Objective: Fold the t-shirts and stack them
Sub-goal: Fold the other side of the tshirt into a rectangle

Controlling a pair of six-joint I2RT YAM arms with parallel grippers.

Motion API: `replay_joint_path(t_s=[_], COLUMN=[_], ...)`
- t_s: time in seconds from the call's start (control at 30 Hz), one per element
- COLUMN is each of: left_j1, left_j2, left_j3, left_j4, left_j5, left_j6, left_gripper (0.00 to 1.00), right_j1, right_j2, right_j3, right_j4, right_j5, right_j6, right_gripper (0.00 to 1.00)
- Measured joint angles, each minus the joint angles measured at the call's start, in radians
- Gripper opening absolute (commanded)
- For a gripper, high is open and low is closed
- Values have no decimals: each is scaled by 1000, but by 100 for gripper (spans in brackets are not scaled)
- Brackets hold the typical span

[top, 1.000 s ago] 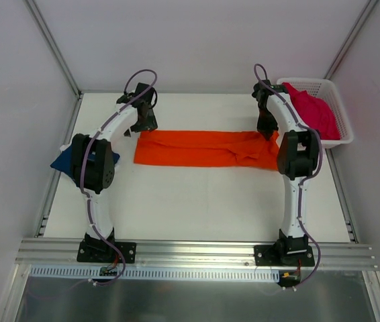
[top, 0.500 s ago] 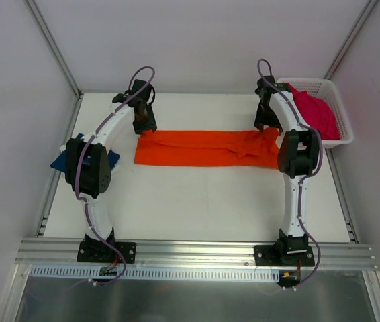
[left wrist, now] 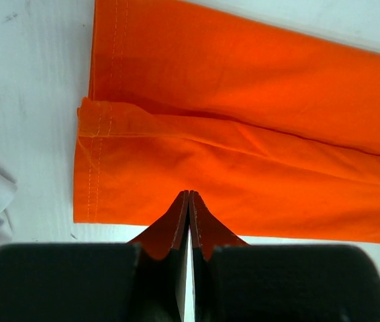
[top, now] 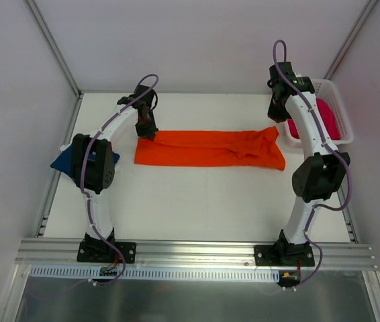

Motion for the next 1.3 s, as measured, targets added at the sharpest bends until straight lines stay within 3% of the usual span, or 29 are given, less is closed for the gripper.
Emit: replay_joint_path(t_s=[0.3, 0.57, 1.3], left_j1=[0, 0, 0], left_j2=[80, 153, 185], left_j3=[2, 15, 23], left_j4=[-15, -45, -68], left_j5=[1, -12, -17], left_j6=[9, 10, 17], left_gripper=[0, 0, 0], right_j1=[5, 25, 26], right_j2=[137, 204, 367], right_j3=[-144, -154, -119], right_j4=[-32, -39, -74], right_j5=[-116, -195, -182], right_j6=[37, 55, 78], right_gripper=[1, 1, 1])
